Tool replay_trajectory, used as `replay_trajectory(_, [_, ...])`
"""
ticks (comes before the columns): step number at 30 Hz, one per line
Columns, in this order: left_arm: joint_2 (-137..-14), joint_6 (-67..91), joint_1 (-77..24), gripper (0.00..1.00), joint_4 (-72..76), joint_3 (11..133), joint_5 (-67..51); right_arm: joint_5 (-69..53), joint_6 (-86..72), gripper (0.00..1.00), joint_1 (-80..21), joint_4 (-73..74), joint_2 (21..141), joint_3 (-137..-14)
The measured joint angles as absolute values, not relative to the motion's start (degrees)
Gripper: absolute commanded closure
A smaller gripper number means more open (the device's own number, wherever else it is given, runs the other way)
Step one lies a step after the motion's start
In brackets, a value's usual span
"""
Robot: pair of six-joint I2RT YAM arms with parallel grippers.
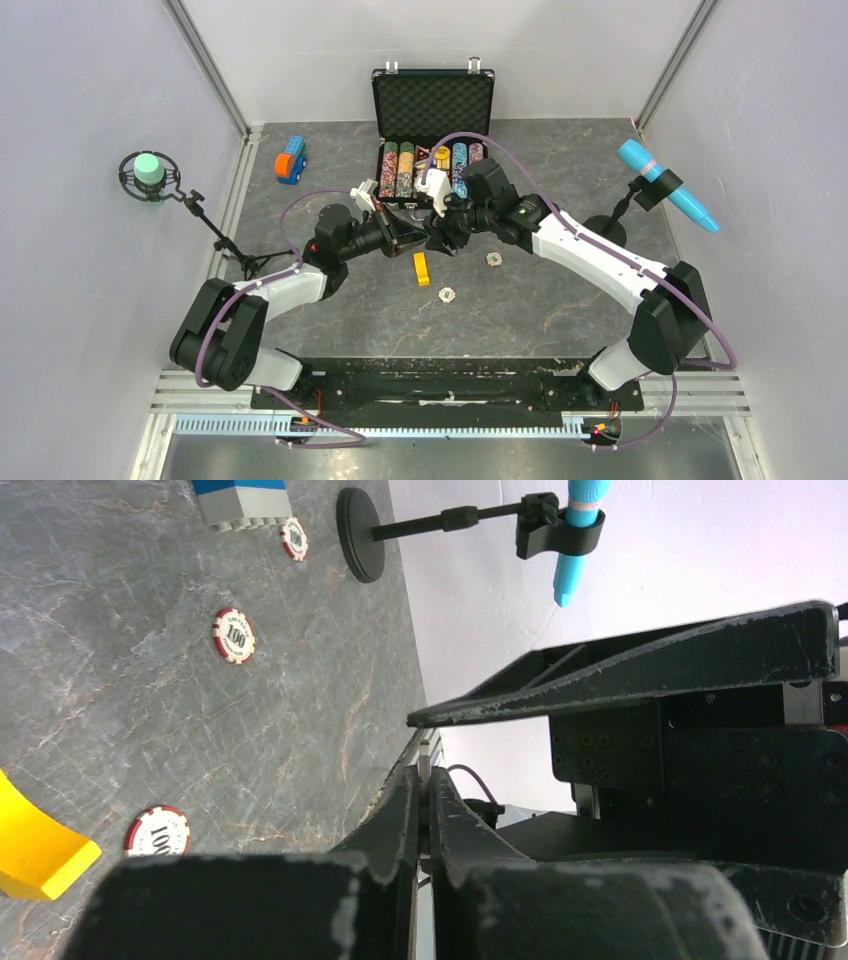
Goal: Pack up texas hold em set
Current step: Pick up the poker chip from the center of the board.
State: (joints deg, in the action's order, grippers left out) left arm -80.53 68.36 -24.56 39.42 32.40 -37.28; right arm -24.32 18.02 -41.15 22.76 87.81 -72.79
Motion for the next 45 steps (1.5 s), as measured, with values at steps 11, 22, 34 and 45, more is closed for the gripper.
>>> replay_trajectory(11, [-75.09,65.58,-24.88,0.98,37.98,32.71,-37.28,-22.85,6.94,0.42,-40.73,9.63,80.99,-63.44])
replay_trajectory(22, [-70.81,60.47,-24.88,0.98,34.76,34.35,-36.60,-24.67,-11.68,0.48,-34.02,-7.16,71.85,-55.44])
replay_trajectory(34, [-68.47,60.03,-24.88,0.98,38.26,34.35,-37.78,-38.06,-33.93,0.57,-28.64,-24.56,72.29,-47.42])
replay_trajectory(45, [-68.47,60.05,-24.88,0.98,41.15,34.37,-38.65,-43.83,-39.53,0.61,-28.64,-30.92,74.15,-46.24])
